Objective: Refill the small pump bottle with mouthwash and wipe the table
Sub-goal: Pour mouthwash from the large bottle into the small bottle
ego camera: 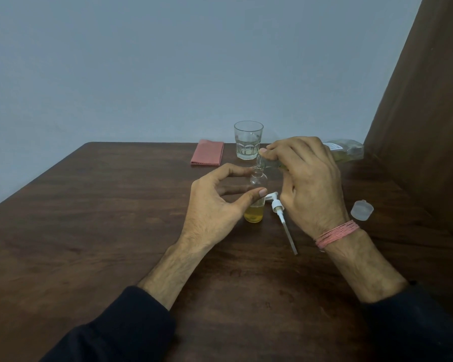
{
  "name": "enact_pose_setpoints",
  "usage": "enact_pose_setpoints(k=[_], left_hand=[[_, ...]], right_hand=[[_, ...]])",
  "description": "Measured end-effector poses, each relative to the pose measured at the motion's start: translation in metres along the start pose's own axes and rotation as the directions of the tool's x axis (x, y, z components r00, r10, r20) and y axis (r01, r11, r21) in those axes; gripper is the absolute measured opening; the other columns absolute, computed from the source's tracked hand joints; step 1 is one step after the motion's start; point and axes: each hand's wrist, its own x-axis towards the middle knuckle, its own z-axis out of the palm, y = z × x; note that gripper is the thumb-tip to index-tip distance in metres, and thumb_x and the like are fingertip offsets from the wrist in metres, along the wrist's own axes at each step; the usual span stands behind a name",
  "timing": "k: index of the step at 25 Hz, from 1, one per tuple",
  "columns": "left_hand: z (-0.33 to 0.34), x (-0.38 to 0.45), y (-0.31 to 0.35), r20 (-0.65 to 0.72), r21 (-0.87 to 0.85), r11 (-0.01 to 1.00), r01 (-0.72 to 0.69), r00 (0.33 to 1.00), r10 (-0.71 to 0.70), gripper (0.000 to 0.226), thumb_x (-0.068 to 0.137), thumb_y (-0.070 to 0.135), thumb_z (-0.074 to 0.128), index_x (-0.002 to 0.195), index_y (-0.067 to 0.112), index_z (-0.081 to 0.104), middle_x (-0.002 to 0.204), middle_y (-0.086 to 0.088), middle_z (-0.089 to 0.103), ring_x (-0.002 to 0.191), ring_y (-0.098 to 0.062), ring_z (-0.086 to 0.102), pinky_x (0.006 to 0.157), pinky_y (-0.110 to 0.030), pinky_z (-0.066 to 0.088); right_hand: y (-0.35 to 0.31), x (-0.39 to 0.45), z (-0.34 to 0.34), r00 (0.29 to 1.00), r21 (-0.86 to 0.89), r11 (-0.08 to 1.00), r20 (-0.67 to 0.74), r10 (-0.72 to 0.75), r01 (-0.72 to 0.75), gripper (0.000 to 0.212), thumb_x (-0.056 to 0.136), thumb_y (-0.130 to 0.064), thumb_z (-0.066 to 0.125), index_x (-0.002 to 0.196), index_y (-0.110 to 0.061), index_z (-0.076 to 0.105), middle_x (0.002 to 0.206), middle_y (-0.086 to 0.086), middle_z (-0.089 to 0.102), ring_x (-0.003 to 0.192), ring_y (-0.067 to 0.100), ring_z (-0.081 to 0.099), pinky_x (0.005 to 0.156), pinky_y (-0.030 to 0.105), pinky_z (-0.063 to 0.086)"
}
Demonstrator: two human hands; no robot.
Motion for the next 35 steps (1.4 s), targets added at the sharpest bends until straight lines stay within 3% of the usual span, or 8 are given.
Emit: enact_pose_setpoints(k=[6, 8, 11, 14, 23, 30, 35], left_hand=[[0.0011, -0.0015, -0.0011, -0.022, 0.056, 0.998, -0.039, 0.999, 0.040, 0.041, 0.089, 0.029, 0.103, 0.124, 0.028, 0.082, 0.131, 0.012, 0.084, 0.104, -0.002, 0.086, 0.075, -0.026, 0.071], [0.0020, -0.0023, -0.0016, -0.033, 0.073, 0.996, -0.051, 0.998, 0.053, 0.043, 0.089, 0.030, 0.102, 0.126, 0.026, 0.081, 0.138, 0.013, 0.080, 0.110, -0.005, 0.085, 0.081, -0.025, 0.071], [0.0024, -0.0023, -0.0020, -0.020, 0.052, 0.998, -0.024, 0.999, 0.025, 0.038, 0.090, 0.031, 0.101, 0.122, 0.028, 0.081, 0.130, 0.013, 0.084, 0.107, -0.002, 0.086, 0.082, -0.029, 0.073], [0.0018, -0.0025, -0.0021, -0.010, 0.042, 0.999, -0.025, 1.000, 0.025, 0.036, 0.091, 0.030, 0.101, 0.121, 0.027, 0.080, 0.122, 0.013, 0.087, 0.102, 0.002, 0.086, 0.078, -0.024, 0.071], [0.0016, -0.0023, -0.0022, -0.009, 0.036, 0.999, -0.030, 1.000, 0.030, 0.037, 0.090, 0.031, 0.101, 0.121, 0.029, 0.081, 0.121, 0.015, 0.086, 0.100, 0.002, 0.086, 0.076, -0.016, 0.066], [0.0009, -0.0012, -0.0026, 0.002, 0.027, 0.999, -0.022, 1.000, 0.022, 0.038, 0.090, 0.032, 0.101, 0.122, 0.029, 0.080, 0.123, 0.015, 0.087, 0.101, 0.001, 0.087, 0.083, -0.026, 0.072], [0.0011, -0.0013, -0.0037, -0.001, 0.037, 0.998, -0.042, 0.999, 0.042, 0.036, 0.090, 0.033, 0.101, 0.119, 0.030, 0.080, 0.124, 0.016, 0.086, 0.101, 0.000, 0.087, 0.080, -0.027, 0.072]], right_hand=[[0.0005, -0.0002, 0.0007, 1.000, -0.004, 1.000, 0.004, 0.003, -0.003, 0.052, 0.080, 0.013, 0.068, 0.122, -0.017, 0.073, 0.120, -0.001, 0.073, 0.118, 0.028, 0.061, 0.099, 0.041, 0.048], [0.0000, -0.0003, 0.0008, 1.000, -0.003, 1.000, 0.007, 0.004, -0.004, 0.052, 0.080, 0.012, 0.068, 0.122, -0.018, 0.073, 0.120, -0.001, 0.072, 0.118, 0.028, 0.061, 0.100, 0.041, 0.048], [-0.0001, -0.0008, 0.0005, 1.000, -0.002, 1.000, 0.006, 0.004, -0.004, 0.052, 0.080, 0.012, 0.068, 0.122, -0.017, 0.073, 0.120, -0.001, 0.073, 0.118, 0.029, 0.061, 0.099, 0.043, 0.049], [-0.0001, -0.0001, 0.0006, 1.000, -0.002, 1.000, 0.005, 0.004, -0.004, 0.051, 0.080, 0.013, 0.068, 0.121, -0.017, 0.074, 0.120, -0.001, 0.073, 0.118, 0.029, 0.061, 0.099, 0.043, 0.049], [-0.0021, -0.0001, 0.0002, 1.000, 0.012, 1.000, 0.010, 0.021, -0.021, 0.053, 0.080, 0.014, 0.068, 0.122, -0.017, 0.074, 0.121, -0.001, 0.073, 0.119, 0.028, 0.061, 0.101, 0.043, 0.050], [-0.0022, 0.0001, 0.0000, 1.000, 0.000, 1.000, 0.006, 0.014, -0.014, 0.053, 0.080, 0.014, 0.068, 0.123, -0.017, 0.073, 0.121, 0.000, 0.073, 0.119, 0.028, 0.061, 0.101, 0.043, 0.049], [-0.0022, -0.0001, 0.0002, 1.000, -0.001, 1.000, 0.007, 0.006, -0.006, 0.054, 0.078, 0.015, 0.067, 0.123, -0.016, 0.074, 0.120, 0.000, 0.073, 0.119, 0.030, 0.061, 0.101, 0.042, 0.048]])
